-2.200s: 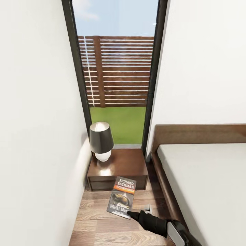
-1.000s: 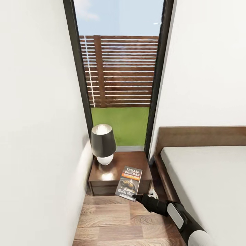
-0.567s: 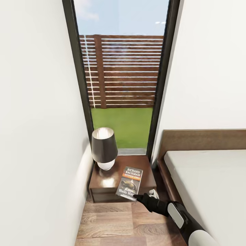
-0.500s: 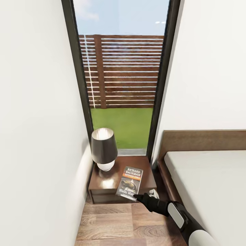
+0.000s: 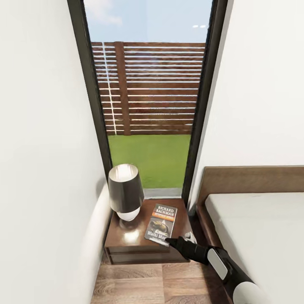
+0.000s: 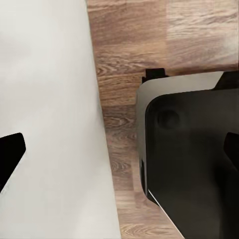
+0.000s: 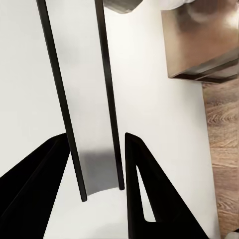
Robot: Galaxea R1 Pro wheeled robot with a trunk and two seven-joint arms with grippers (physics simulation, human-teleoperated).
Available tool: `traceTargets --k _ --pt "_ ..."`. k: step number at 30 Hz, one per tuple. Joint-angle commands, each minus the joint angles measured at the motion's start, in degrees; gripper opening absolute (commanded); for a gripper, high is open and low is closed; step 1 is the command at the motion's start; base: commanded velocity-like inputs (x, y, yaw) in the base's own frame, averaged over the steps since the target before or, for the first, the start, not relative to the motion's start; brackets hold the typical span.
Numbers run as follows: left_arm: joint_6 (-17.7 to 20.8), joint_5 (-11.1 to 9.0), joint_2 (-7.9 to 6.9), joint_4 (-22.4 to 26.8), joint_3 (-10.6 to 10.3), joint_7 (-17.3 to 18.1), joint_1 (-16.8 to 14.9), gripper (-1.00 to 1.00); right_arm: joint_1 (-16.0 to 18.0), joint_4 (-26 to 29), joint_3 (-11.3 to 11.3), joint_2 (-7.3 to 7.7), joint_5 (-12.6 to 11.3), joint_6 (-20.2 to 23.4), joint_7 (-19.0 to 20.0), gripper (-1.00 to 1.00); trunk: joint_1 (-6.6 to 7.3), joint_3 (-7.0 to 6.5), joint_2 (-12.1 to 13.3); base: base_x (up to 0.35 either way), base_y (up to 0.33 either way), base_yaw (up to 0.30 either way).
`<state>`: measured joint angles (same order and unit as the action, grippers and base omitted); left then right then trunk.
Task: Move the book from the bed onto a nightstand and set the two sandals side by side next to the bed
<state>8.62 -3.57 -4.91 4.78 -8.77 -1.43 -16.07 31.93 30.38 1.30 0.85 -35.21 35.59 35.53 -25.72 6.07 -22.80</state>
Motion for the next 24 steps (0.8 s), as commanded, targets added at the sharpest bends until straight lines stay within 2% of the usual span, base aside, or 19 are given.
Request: traceTargets --k 1,14,20,24 --pt "0.4 -0.4 -0.02 0.1 -0.5 -0.1 0.0 1.0 0.1 0.0 0.1 0.07 -0.7 0.4 -0.1 -1.0 -0.06 0.12 -0.1 0.291 -0.005 0.0" --pt "0.3 -0.4 -0.02 0.1 -0.5 -0.1 0.0 1.0 0.6 0.0 0.0 0.35 -0.7 0.4 -0.2 -1.0 -0.06 0.12 -0.1 0.274 -0.016 0.0" --pt "0.3 -0.4 -0.02 0.1 -0.5 -0.1 0.0 1.0 0.6 0.0 -0.2 1.17 -0.8 0.4 -0.3 -1.0 -0.06 0.12 -0.1 0.132 -0.037 0.0" --pt "0.2 -0.4 -0.02 0.1 -0.5 -0.1 0.0 1.0 0.7 0.0 -1.6 1.48 -0.7 0.5 -0.2 -1.0 -0.06 0.12 -0.1 0.05 -0.014 0.0"
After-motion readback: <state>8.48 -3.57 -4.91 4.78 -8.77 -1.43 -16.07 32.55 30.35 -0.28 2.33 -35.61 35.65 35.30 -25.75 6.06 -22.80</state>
